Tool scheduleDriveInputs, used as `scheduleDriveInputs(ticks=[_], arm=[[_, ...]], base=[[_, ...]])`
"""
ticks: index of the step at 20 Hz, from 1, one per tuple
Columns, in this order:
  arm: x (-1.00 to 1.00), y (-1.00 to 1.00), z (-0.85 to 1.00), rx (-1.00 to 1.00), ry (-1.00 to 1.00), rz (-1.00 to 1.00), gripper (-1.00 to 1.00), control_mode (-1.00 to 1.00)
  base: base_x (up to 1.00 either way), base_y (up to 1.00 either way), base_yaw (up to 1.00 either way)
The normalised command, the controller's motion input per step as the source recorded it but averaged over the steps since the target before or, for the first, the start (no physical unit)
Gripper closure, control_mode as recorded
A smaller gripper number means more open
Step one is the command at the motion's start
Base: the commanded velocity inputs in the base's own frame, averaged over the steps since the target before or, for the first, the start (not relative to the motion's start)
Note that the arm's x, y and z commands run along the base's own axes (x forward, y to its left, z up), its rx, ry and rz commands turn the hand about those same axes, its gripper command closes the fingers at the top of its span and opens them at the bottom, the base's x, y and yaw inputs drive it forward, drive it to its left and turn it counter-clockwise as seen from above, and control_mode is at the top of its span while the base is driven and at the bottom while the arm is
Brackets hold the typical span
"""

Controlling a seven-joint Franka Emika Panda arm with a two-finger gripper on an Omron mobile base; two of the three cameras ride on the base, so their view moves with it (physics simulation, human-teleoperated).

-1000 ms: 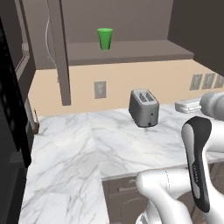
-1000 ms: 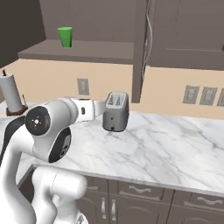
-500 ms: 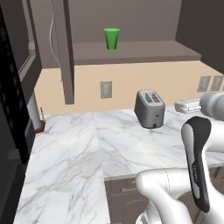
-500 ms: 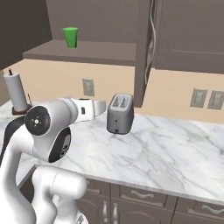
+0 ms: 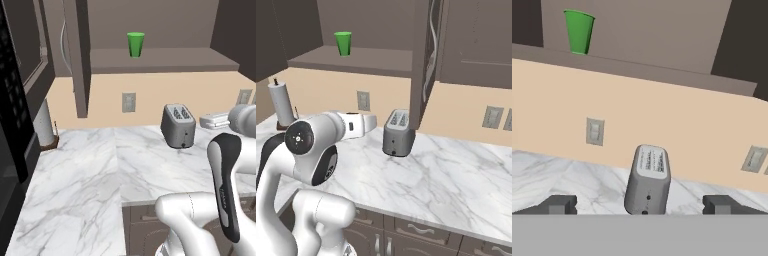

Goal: Open the cabinet directly in front. Then move the liquor and the cup to the dining counter with the candle on it.

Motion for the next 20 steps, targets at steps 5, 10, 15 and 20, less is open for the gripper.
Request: scheduleDriveInputs(ticks=[5, 10, 15, 20], arm=[[0.00, 0.00, 0.00, 0.00, 0.00, 0.00, -1.00, 1.00], [0.00, 0.00, 0.00, 0.00, 0.00, 0.00, -1.00, -1.00], [-0.01, 0.15, 0.00, -0.01, 0.00, -0.01, -1.00, -1.00], [-0.09, 0.57, 0.00, -0.11, 0.00, -0.05, -1.00, -1.00]], base=[[0.07, 0.00, 0.00], [0.00, 0.00, 0.00], [0.00, 0.00, 0.00], [0.00, 0.00, 0.00]])
